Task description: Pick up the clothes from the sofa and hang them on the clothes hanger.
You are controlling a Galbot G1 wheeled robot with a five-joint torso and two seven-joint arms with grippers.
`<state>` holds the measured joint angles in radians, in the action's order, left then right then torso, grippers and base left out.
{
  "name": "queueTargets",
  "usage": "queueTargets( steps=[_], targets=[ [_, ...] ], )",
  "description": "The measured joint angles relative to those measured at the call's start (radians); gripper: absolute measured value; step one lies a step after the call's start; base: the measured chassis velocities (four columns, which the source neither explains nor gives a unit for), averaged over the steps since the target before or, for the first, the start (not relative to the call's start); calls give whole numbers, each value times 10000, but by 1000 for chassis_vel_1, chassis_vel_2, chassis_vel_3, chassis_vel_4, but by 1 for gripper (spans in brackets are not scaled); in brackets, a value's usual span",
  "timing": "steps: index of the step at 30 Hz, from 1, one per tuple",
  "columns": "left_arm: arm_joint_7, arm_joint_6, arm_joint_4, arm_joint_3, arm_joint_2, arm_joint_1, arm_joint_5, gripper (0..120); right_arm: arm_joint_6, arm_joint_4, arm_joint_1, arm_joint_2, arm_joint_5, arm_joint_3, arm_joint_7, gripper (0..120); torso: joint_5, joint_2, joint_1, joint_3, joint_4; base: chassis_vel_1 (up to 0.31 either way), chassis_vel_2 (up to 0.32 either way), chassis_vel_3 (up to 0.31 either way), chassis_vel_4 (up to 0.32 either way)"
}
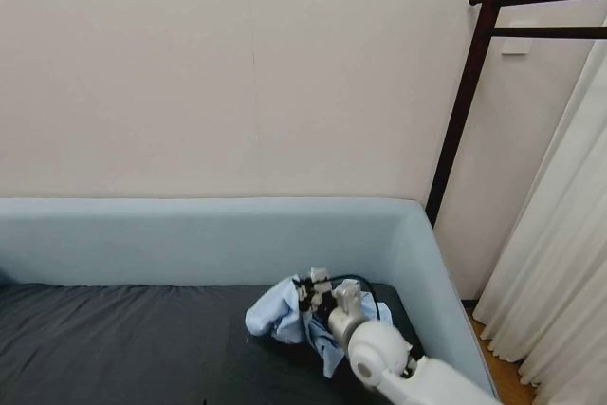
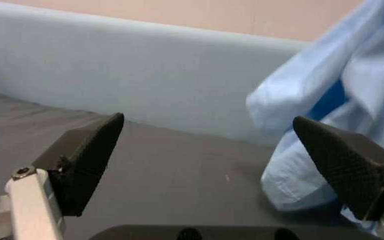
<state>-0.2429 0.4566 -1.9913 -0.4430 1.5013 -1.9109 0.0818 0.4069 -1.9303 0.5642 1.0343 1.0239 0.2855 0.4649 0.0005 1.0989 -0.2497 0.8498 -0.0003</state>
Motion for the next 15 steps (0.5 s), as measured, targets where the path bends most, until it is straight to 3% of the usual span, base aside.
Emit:
queueTargets(
  steps=[3,6,15],
  targets=[
    [10,0,-79,19,-70,-6,-12,100,205,-809,-562,-126,1261,-231,726,0,1,0,0,0,0,0,0,0,0],
    [18,-14,-218,-6,-214,-23,-7,100,266,-1809,-1625,-116,3306,-655,2283,0,0,0,0,0,2,0,0,0,0],
    [77,-39,-323,-22,-345,-102,-1,100,-160,-2569,-2930,51,5351,-872,5005,0,0,0,0,0,-2,0,0,0,0]
  ],
)
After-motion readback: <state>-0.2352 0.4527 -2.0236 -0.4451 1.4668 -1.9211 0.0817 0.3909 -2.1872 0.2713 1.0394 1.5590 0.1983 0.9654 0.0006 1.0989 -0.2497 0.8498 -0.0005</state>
